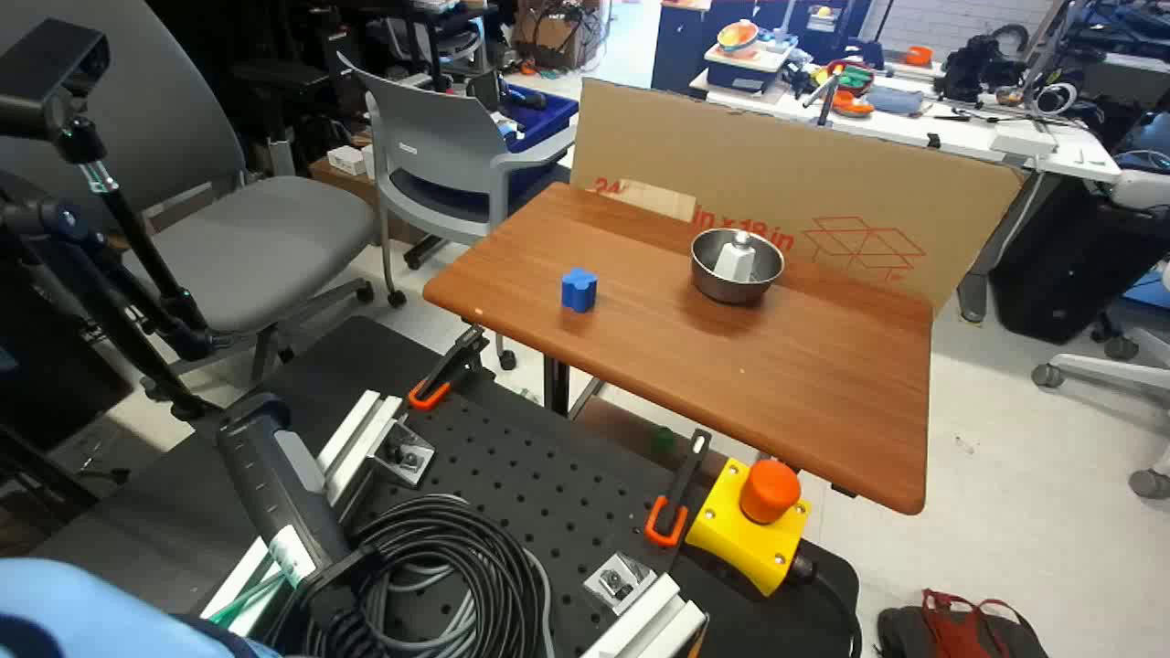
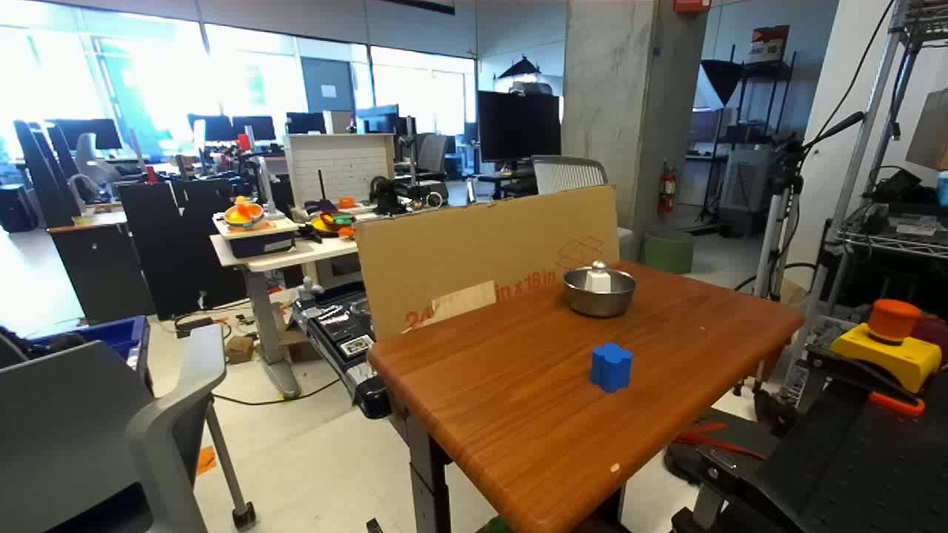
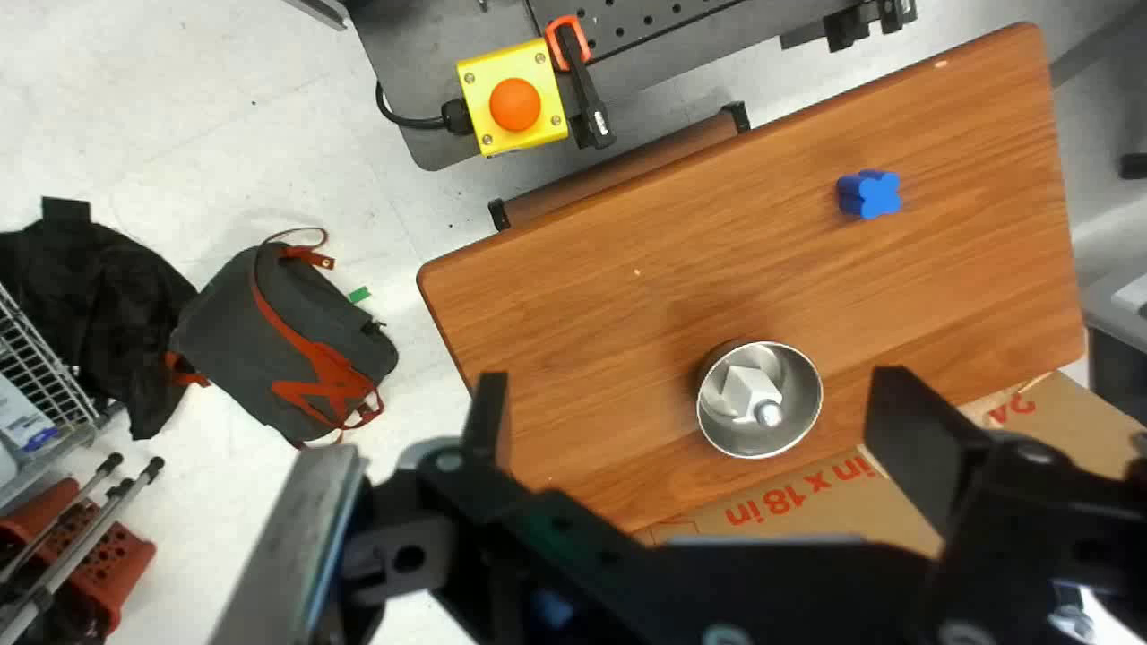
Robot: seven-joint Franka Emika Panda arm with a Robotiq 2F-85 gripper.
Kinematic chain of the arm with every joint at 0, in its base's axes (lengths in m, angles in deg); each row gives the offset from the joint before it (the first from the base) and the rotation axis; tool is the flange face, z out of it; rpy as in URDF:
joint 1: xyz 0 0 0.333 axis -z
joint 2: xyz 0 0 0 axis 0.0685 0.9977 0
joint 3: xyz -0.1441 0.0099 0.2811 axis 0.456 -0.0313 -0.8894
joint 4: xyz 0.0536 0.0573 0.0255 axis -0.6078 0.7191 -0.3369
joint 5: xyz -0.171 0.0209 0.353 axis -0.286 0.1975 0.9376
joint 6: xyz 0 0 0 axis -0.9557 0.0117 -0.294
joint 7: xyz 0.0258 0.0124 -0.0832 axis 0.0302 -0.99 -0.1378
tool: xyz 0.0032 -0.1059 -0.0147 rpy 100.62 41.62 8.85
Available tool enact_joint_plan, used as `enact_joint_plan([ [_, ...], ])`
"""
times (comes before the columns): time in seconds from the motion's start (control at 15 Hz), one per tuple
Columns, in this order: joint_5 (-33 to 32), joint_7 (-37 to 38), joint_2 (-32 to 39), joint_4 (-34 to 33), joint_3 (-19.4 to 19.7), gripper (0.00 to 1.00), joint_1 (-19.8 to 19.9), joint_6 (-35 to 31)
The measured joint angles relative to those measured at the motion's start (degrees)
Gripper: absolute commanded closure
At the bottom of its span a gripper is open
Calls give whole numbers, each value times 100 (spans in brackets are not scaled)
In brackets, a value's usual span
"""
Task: Move the blue block to the right
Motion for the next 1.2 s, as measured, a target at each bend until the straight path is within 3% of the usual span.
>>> enact_joint_plan([
  [0.67,0,92,55,87,-94,0,-2,-103],
  [1.2,5,504,388,1511,-899,0,-397,-2136],
])
